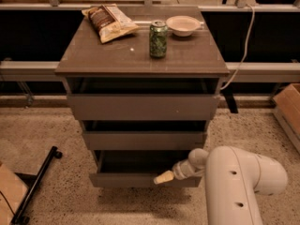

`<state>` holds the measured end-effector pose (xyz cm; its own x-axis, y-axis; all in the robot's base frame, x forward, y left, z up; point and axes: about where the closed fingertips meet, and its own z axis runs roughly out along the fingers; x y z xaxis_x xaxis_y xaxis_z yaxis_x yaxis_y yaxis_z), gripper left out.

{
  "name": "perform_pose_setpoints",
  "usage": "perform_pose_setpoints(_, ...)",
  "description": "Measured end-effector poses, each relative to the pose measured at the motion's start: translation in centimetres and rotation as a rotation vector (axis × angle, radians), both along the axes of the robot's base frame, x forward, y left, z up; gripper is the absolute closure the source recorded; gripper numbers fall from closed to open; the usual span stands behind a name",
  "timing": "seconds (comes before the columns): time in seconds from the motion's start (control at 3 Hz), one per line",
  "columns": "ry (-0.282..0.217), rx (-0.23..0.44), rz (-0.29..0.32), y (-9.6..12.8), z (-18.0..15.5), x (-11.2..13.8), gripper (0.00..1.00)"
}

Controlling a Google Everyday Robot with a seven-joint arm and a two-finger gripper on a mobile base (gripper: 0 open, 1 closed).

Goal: Open bottom drawer

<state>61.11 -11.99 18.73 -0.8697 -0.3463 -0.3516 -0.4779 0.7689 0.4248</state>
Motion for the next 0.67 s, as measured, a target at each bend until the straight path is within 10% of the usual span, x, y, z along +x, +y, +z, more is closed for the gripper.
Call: perform_pose_setpoints(0.67,0.0,0.0,0.0,0.0,0.81,-0.01,0.0)
